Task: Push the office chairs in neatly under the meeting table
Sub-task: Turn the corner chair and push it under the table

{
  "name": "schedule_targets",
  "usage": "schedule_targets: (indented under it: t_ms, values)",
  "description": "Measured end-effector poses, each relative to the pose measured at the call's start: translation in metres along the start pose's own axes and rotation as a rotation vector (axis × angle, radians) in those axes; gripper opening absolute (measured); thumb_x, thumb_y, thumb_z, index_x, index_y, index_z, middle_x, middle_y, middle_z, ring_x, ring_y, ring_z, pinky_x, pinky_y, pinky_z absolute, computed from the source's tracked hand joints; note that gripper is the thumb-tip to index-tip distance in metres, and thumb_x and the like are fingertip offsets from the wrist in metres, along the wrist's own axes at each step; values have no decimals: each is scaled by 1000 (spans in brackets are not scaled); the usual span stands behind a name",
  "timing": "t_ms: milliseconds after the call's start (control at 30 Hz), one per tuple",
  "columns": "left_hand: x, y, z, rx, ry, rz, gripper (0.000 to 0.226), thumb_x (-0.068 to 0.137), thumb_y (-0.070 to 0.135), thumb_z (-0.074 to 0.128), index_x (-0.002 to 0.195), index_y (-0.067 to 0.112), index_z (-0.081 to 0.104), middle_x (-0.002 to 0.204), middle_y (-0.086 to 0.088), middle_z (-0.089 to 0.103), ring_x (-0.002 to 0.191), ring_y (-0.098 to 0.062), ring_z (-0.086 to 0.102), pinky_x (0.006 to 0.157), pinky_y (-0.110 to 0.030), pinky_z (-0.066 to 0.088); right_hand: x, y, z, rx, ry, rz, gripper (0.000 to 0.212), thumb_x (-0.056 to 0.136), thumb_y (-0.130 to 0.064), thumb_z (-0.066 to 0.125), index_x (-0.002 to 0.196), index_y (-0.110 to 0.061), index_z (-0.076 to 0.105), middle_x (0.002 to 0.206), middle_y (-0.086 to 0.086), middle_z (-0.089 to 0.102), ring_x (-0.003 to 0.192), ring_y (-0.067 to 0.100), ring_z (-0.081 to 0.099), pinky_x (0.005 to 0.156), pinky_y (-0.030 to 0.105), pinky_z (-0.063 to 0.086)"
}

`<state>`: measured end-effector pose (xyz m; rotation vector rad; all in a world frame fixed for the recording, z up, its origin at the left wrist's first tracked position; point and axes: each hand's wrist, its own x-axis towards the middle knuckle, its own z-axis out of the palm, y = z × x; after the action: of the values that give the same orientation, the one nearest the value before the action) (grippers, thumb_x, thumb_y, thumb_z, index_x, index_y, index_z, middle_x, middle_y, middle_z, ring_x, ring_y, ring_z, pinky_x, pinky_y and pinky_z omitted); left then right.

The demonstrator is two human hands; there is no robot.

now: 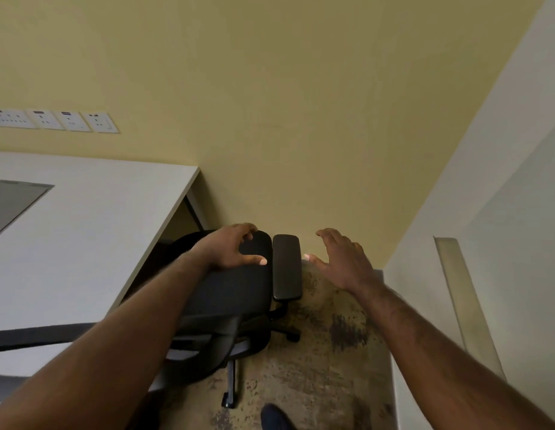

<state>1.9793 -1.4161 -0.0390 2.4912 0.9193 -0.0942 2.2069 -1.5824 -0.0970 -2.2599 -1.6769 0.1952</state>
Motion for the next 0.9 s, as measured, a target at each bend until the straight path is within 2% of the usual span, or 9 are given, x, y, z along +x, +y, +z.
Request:
schedule_targets:
  t_ms: [167, 500, 667, 767, 833, 900]
  values:
    - [39, -24, 20, -31, -77, -56, 92, 70, 68, 70, 143, 21, 38, 128, 2, 56, 112, -13, 54, 97, -34, 46, 31, 3, 34, 48, -68, 29, 68, 89, -65, 41, 141, -22, 33, 146, -1, 38, 127, 22, 44, 100, 45, 37]
    - [92, -49, 78, -196, -198, -220, 88, 72, 60, 73, 142, 20, 37, 127, 1, 54, 103, -12, 52, 88, -27, 42, 73, 24, 100, 221, -143, 101, 67, 88, -60, 50, 140, -20, 38, 142, 0, 44, 123, 21, 47, 93, 38, 41]
    - [115, -55, 112, -232, -238, -289, 90, 71, 57, 76, 144, 23, 35, 134, 0, 52, 104, -12, 54, 87, -28, 44, 95, 37, 139, 399, -184, 134, 73, 84, -59, 56, 141, -19, 35, 142, 3, 42, 124, 22, 46, 98, 41, 44]
    - [123, -56, 136, -329, -180, -363, 100, 69, 53, 80, 148, 18, 28, 146, -5, 42, 116, -19, 53, 92, -31, 47, 104, 41, 166, 531, -209, 235, 81, 81, -59, 60, 144, -18, 29, 145, 6, 39, 126, 23, 44, 99, 38, 42]
    - [127, -56, 152, -365, -184, -401, 106, 67, 52, 81, 150, 17, 24, 151, -6, 34, 129, -22, 45, 102, -36, 44, 110, 40, 182, 680, -232, 344, 86, 78, -57, 65, 145, -18, 26, 145, 7, 37, 127, 23, 43, 101, 38, 42]
    - [129, -57, 166, -405, -205, -420, 111, 65, 52, 82, 151, 19, 20, 153, -5, 31, 134, -22, 38, 104, -35, 41, 116, 39, 195, 834, -236, 459, 88, 76, -52, 71, 144, -18, 26, 141, 4, 41, 125, 22, 45, 98, 39, 45]
